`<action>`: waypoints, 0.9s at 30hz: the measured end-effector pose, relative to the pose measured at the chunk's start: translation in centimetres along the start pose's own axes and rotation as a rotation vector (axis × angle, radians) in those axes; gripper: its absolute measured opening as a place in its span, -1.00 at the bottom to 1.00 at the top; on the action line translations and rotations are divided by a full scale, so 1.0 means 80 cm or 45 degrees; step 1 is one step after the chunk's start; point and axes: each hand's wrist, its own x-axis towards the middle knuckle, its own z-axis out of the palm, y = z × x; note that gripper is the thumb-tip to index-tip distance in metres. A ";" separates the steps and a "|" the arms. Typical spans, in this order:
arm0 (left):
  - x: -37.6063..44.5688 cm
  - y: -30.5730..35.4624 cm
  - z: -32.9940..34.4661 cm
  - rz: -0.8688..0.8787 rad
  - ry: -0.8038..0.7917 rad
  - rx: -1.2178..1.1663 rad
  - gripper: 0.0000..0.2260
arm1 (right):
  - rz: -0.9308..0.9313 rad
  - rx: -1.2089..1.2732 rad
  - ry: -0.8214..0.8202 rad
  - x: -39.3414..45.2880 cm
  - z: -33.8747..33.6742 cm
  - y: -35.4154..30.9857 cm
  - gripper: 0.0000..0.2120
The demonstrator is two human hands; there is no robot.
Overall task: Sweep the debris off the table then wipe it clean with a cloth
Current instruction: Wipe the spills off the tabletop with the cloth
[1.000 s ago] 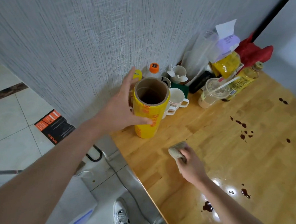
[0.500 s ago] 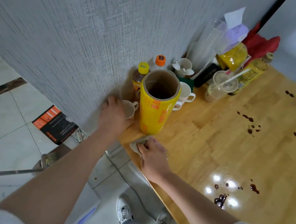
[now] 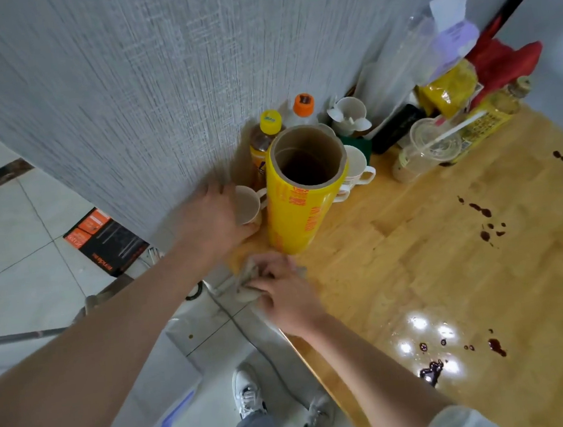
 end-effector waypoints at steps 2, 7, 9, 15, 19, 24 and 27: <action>0.000 0.002 0.007 -0.023 -0.025 -0.013 -0.30 | 0.137 -0.039 0.166 -0.054 -0.027 0.061 -0.69; -0.002 0.006 0.025 -0.072 -0.043 -0.104 -0.28 | 1.022 0.039 0.580 -0.081 -0.067 0.145 -0.78; -0.006 0.008 0.032 -0.068 -0.007 -0.146 -0.27 | 0.949 0.122 0.632 -0.063 -0.057 0.100 -0.74; -0.049 0.006 0.033 -0.086 0.238 -0.230 -0.37 | 0.007 0.099 -0.134 -0.103 -0.061 0.103 -0.70; -0.112 0.024 0.039 0.219 0.070 -0.339 -0.74 | 0.970 0.181 0.475 -0.135 -0.149 0.226 -0.79; -0.120 0.108 0.067 0.464 -0.579 -0.223 -0.62 | 0.851 -0.001 0.588 -0.113 -0.098 0.170 -0.76; -0.101 0.139 0.073 0.436 -0.712 -0.117 -0.50 | -0.028 -0.095 -0.165 -0.163 -0.079 0.143 -0.73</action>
